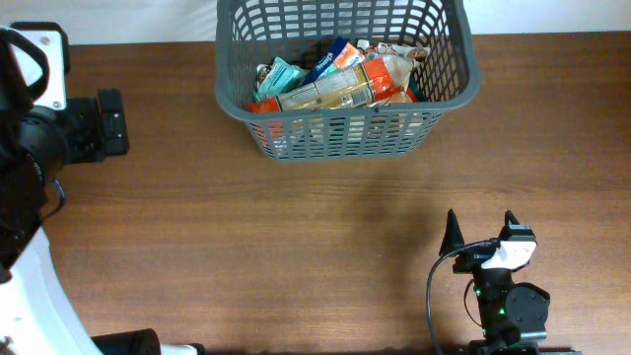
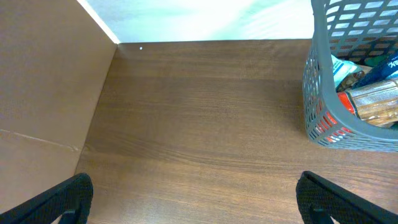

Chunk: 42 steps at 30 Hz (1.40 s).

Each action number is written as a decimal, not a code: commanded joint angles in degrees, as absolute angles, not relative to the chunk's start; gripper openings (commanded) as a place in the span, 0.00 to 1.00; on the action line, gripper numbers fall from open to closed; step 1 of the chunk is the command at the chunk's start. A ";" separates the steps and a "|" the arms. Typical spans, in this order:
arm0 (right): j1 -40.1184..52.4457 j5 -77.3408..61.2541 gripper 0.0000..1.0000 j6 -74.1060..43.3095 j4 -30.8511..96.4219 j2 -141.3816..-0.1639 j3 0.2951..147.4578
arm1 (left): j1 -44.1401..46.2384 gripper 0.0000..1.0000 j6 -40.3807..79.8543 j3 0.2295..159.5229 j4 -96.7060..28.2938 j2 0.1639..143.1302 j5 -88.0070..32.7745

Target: Pack container

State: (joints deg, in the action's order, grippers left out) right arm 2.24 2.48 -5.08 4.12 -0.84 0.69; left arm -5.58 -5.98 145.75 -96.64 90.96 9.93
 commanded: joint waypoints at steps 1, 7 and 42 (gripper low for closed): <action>2.61 3.20 0.99 -4.56 4.49 -0.19 0.32 | -5.85 0.99 -5.69 145.49 -96.64 91.00 10.35; 2.61 3.20 0.99 -4.56 4.49 -0.19 0.32 | -5.85 0.99 -5.69 145.49 -96.66 90.98 10.35; 2.61 3.20 0.99 -4.56 4.49 -0.19 0.32 | -4.45 0.99 -5.67 125.93 -76.79 78.70 -1.98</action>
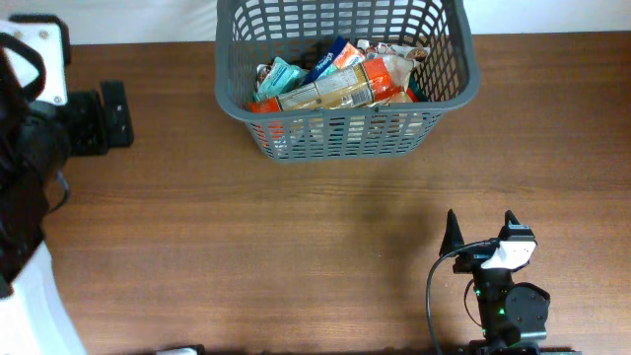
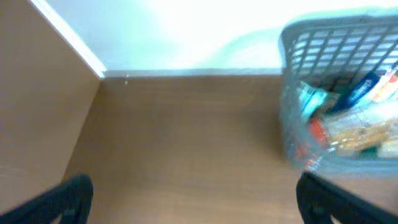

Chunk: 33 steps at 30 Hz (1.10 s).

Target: Pack container

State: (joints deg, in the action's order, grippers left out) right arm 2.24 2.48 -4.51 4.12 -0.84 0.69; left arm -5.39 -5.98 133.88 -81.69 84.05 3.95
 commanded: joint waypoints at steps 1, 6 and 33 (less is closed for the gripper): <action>2.61 3.20 0.99 -4.56 4.49 -0.19 0.32 | -3.60 0.99 -5.67 120.99 -72.58 76.36 -2.48; 2.61 3.20 0.99 -4.56 4.49 -0.19 0.32 | 2.09 0.99 -5.65 91.20 -52.31 61.80 -2.63; 2.61 3.20 0.99 -4.56 4.49 -0.19 0.32 | 0.91 0.99 -5.21 26.22 -20.80 22.94 0.86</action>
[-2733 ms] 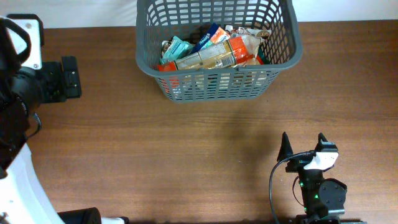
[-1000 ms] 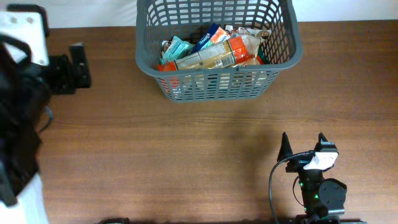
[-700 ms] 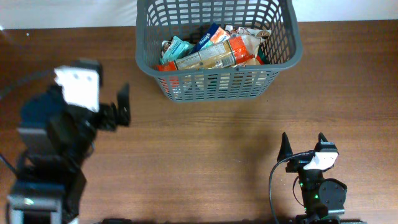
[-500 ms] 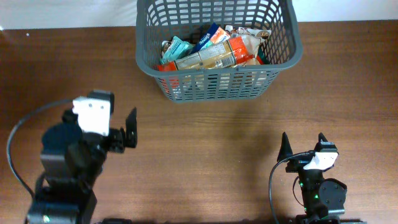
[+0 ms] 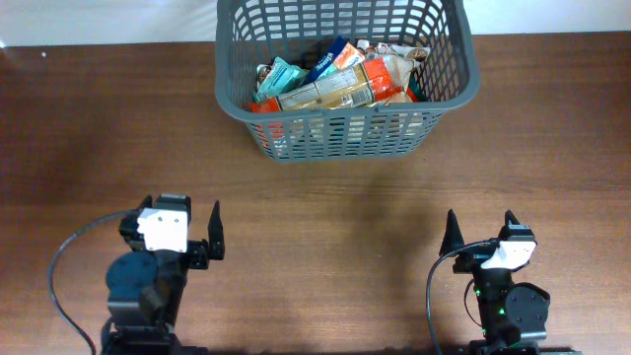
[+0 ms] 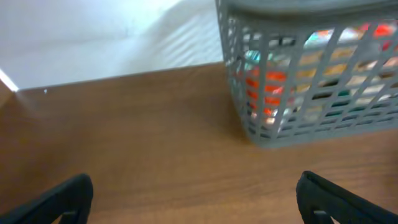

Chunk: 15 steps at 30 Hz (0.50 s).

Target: Pack container

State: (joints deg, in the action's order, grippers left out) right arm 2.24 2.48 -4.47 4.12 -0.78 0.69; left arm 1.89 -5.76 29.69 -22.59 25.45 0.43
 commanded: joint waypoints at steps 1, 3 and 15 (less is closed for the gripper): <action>2.61 3.20 0.99 -4.56 4.49 -0.19 0.32 | 0.60 0.99 -5.21 24.80 -19.79 22.02 0.84; 2.61 3.20 0.99 -4.56 4.49 -0.19 0.32 | 0.01 0.99 -5.23 21.87 -17.58 19.77 0.86; 2.61 3.20 0.99 -4.56 4.49 -0.19 0.32 | -1.56 0.99 -5.23 7.92 -11.16 8.95 1.13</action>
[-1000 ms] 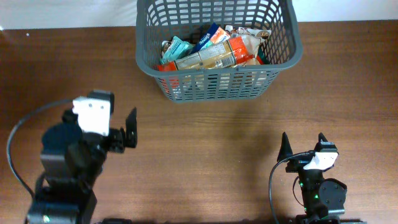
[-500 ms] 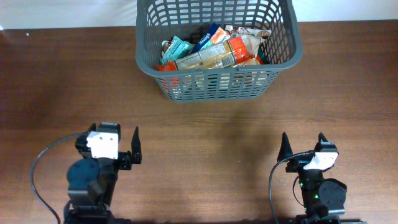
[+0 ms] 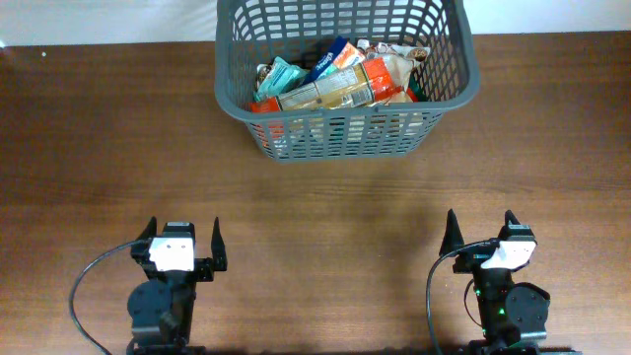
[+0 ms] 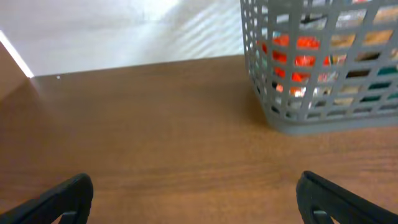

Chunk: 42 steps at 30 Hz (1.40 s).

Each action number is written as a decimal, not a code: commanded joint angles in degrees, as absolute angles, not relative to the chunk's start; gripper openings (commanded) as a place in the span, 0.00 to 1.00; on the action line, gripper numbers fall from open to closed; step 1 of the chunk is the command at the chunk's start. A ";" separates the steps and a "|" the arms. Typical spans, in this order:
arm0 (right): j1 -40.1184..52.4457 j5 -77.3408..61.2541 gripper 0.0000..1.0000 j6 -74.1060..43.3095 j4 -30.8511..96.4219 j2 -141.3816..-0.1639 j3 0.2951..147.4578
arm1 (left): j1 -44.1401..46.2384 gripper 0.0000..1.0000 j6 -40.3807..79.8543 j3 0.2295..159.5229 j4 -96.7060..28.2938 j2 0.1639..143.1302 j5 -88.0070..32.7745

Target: Pack container

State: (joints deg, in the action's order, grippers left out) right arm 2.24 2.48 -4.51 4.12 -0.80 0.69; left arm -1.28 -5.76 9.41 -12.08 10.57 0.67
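Observation:
A grey plastic basket point(image 3: 345, 133) stands at the back middle of the brown table and holds several snack packets point(image 3: 335, 84), orange, blue and teal. In the left wrist view the same basket point(image 4: 323, 118) fills the upper right. My left gripper point(image 3: 183, 237) rests low at the front left, open, nothing between its black fingertips point(image 4: 68, 196). My right gripper point(image 3: 479, 229) sits at the front right, open and empty, fingers pointing toward the basket.
The brown wooden table point(image 3: 325, 227) runs from the basket to the front edge. A white wall strip point(image 4: 93, 31) lies beyond the table's far edge. Black cables loop from both arm bases.
My left arm has settled a little lower and nearer the front edge, its gripper now pointing straight at the basket. The right arm and the basket have not moved.
My left arm first stood far left near the table's edge, gripper open and empty, and stayed there a moment later. Then it was at the front left, facing the basket. Now it rests there. The right arm kept still and the packets stayed in the basket.

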 commanded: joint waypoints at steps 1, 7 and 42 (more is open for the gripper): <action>2.61 3.20 0.99 -4.56 4.49 -0.19 0.32 | -1.56 0.99 -5.23 7.60 -11.00 8.84 1.32; 2.61 3.20 0.99 -4.56 4.49 -0.19 0.32 | -1.56 0.99 -5.26 6.24 -10.90 8.51 4.62; 2.61 3.20 0.99 -4.56 4.49 -0.19 0.32 | -4.19 0.99 -5.28 0.51 -4.40 0.25 4.51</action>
State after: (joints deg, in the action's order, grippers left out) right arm 2.24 2.48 -4.51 4.12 -0.78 0.69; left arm -3.86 -5.76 0.75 -4.19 0.62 5.74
